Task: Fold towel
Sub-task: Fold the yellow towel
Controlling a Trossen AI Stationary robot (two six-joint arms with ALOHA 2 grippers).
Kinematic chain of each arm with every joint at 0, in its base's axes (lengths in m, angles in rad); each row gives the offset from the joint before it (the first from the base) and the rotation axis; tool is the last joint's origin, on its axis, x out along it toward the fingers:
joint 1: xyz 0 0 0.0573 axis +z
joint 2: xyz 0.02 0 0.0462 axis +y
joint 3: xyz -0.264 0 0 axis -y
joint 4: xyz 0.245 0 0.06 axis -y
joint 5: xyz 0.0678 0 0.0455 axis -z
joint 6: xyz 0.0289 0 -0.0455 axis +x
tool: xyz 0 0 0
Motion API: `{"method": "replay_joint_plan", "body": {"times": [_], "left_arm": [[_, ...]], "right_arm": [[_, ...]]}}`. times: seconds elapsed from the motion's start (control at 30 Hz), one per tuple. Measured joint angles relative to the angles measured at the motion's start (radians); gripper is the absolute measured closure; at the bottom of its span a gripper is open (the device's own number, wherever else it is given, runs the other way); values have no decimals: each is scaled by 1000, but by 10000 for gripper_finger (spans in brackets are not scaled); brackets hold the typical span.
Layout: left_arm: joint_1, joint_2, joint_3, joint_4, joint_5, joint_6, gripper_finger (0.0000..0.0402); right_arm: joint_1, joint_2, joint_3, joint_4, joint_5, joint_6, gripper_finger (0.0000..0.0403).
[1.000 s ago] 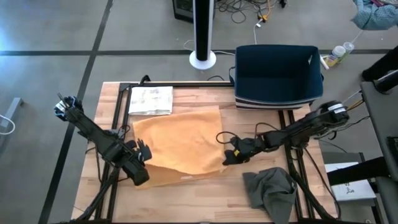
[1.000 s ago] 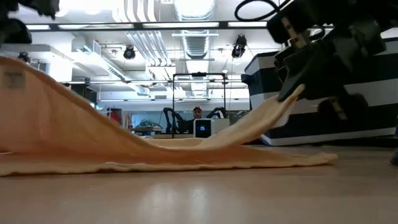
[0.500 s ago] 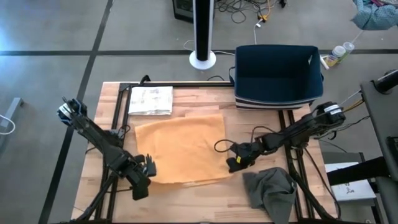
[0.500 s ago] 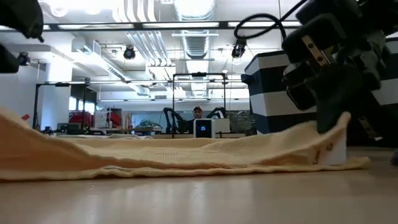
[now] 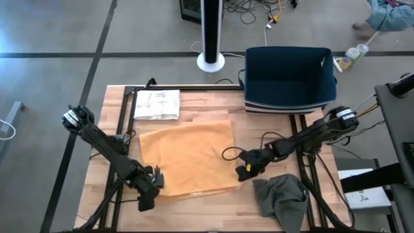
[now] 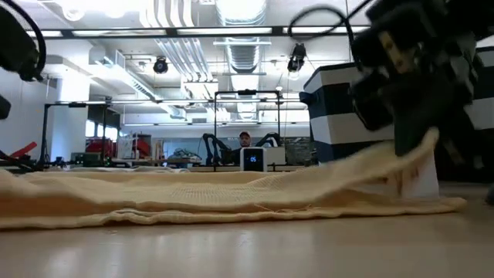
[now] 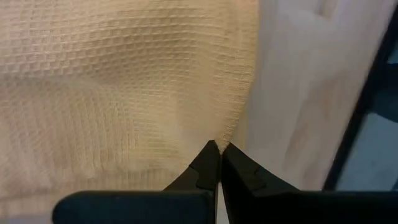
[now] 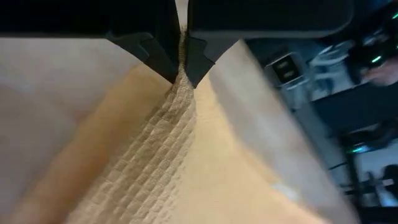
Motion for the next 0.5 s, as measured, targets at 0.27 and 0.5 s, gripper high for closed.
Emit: {"method": "replay_joint_plan", "body": {"times": [0.27, 0.5], "left_arm": [[-54, -93, 118, 11, -68, -4, 401], [-83, 69, 63, 159, -45, 4, 401]], "right_arm": [[16, -144, 2, 6, -63, -3, 401], [58, -29, 0, 1, -33, -22, 401]]}}
